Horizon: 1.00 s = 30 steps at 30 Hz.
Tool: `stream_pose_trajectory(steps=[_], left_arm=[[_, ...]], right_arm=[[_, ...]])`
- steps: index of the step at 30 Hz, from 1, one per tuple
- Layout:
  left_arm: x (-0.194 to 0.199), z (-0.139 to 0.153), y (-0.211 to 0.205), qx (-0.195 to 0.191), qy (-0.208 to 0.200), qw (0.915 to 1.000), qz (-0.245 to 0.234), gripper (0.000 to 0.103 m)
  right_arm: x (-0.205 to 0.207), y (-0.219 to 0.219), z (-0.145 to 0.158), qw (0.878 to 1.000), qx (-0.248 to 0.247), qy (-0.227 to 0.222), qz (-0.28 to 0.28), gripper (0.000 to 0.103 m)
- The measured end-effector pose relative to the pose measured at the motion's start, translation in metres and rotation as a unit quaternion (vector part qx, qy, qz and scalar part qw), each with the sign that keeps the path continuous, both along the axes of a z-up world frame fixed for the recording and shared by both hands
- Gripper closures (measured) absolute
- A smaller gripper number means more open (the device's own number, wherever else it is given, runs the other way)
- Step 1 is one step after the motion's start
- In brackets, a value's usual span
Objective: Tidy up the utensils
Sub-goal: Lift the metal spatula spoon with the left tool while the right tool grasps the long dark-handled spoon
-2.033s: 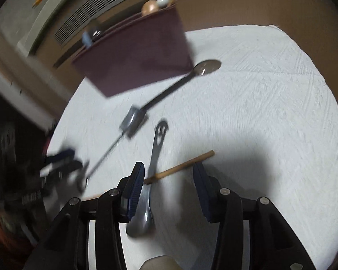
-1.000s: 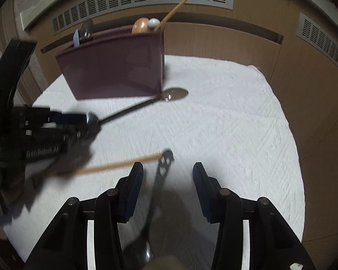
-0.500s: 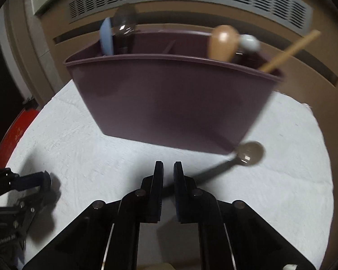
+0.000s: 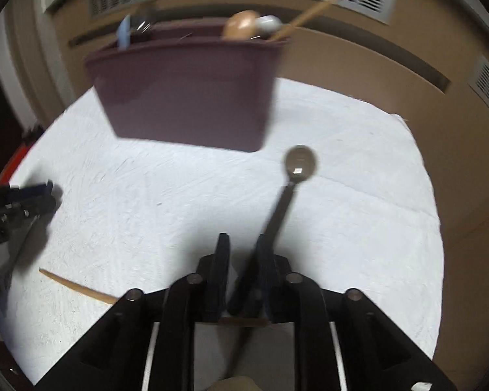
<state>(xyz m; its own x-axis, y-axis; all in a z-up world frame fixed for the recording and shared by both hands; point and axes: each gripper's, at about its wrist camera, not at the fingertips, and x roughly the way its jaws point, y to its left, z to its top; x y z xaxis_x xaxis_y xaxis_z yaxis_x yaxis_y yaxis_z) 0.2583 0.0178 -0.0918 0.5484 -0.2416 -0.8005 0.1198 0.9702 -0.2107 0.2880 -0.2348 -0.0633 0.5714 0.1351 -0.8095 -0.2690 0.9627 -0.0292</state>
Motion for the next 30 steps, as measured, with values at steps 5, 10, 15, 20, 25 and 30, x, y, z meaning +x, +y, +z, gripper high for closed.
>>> stream_pose_trajectory(steps=[5,10,15,20,25,30], left_arm=[[0.002,0.0,0.001,0.0,0.005,1.0,0.004,0.07],[0.0,0.0,-0.002,0.009,0.007,0.9999,0.003,0.07],[-0.002,0.0,-0.003,0.016,0.01,0.9998,-0.005,0.069],[-0.003,0.001,-0.006,0.033,0.011,0.9993,-0.012,0.069],[-0.003,0.001,-0.018,0.065,0.017,0.9974,-0.023,0.063],[-0.001,0.0,-0.028,0.079,0.019,0.9962,-0.032,0.054]], right_arm=[[0.038,-0.027,-0.012,0.998,0.022,0.014,-0.058,0.07],[0.075,-0.014,-0.016,0.997,0.042,-0.004,-0.067,0.066],[0.079,0.019,-0.015,0.998,-0.034,-0.018,-0.052,0.073],[0.049,0.02,-0.004,1.0,-0.007,-0.015,-0.024,0.074],[-0.003,0.025,0.013,0.999,0.016,-0.036,0.011,0.074],[-0.038,0.028,0.028,0.996,0.048,-0.064,0.034,0.073]])
